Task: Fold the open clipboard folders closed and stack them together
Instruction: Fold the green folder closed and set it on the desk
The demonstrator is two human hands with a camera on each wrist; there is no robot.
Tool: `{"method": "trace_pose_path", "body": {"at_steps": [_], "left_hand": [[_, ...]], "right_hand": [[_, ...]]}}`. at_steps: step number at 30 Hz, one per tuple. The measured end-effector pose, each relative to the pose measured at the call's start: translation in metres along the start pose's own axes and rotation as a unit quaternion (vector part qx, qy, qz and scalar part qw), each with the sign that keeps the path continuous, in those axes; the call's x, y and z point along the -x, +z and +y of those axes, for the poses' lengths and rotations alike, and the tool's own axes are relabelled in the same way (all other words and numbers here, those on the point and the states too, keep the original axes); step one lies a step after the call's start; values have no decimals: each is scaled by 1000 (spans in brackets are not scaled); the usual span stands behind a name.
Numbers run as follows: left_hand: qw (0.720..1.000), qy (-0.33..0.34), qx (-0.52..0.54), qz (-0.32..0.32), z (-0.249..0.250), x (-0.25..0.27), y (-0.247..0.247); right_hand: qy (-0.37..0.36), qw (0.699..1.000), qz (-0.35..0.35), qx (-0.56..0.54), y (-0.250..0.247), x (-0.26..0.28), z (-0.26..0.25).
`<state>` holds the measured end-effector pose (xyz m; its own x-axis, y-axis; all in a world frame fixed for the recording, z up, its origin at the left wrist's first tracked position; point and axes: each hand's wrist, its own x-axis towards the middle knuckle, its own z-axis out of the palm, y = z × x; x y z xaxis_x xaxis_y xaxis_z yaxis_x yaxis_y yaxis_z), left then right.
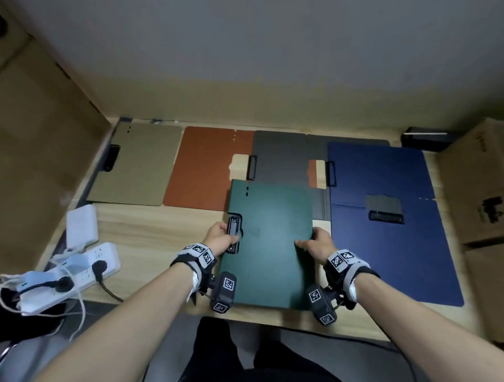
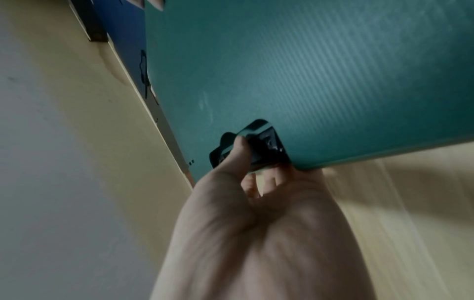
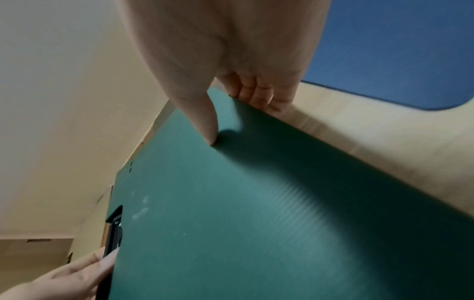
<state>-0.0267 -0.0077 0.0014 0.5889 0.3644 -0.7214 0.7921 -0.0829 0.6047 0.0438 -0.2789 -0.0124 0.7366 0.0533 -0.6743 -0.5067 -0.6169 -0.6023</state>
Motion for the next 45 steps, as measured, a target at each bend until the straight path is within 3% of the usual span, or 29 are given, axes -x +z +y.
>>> {"method": "trace_pose_path", "body": {"at_steps": [4,9,16,23,27,31,35,38,45], "left_hand": [[998,28,41,25,6,-17,-42],[994,45,95,31,23,-34,-118],[991,51,102,74,48,-81,-240],[988,66,75,122,56,-136,-323],[988,73,30,131,60,-168,-352],[989,46,-16,140,67,-193,-373],[976,17,-112,186,64,-205,-382],[980,15,-80,182,63,-211,-386],[987,-37,43,149,64,-222,-390]], "right_hand": [[-35,999,0,-24,31,-43,-11],[-78,995,10,-60,77,-6,-104],[-106,992,-10,-73,166,-25,-211],[-109,993,15,42,248,-68,-291],[-112,992,19,54,284,-92,-318],[-124,980,44,151,310,-97,-330],[-123,973,44,193,319,-99,-331],[-138,971,45,192,322,-98,-335],[-92,983,70,146,334,-98,-334]]}}
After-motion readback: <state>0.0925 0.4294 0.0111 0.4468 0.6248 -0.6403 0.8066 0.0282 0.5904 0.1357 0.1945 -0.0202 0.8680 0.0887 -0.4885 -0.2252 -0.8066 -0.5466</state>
